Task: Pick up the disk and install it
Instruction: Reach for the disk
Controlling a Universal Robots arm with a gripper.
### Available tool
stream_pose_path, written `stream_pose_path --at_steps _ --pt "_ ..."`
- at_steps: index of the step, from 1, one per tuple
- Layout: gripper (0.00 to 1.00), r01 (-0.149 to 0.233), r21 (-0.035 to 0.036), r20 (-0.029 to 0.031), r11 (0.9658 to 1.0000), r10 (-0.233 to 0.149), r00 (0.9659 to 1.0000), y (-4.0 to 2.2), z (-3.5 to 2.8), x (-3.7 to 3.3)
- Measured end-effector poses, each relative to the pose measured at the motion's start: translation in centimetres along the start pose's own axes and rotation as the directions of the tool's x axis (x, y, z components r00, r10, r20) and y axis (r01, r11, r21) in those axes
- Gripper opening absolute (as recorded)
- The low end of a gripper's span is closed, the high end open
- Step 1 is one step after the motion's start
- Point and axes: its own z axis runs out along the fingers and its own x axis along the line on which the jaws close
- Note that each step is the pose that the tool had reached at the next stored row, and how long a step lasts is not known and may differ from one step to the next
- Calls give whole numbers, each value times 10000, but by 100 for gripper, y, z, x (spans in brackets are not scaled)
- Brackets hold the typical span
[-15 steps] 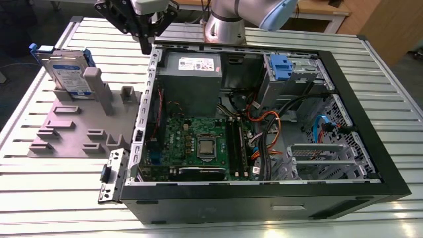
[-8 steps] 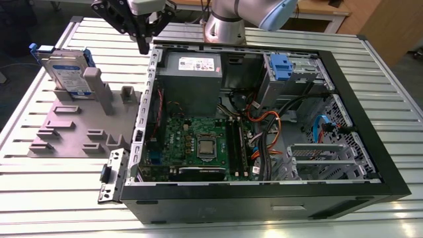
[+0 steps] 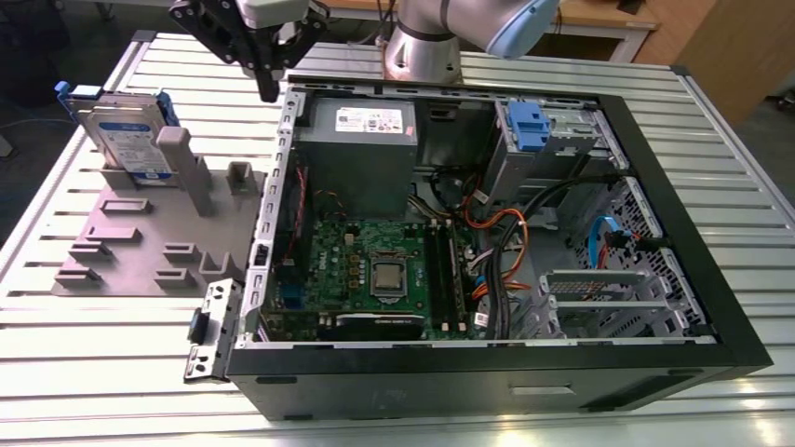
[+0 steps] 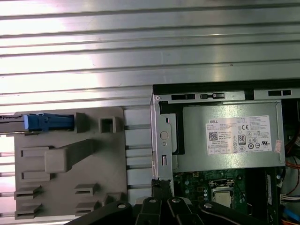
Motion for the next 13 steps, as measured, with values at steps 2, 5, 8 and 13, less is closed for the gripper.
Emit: stream_pose_path --at_steps 2,5,8,13 --pt "11 0 0 0 10000 0 10000 0 1 3" --pt "11 0 0 0 10000 0 10000 -1 1 11" --pt "11 -1 0 0 10000 1 10000 -2 2 19" --pt "11 -1 0 -2 10000 1 10000 -3 5 37"
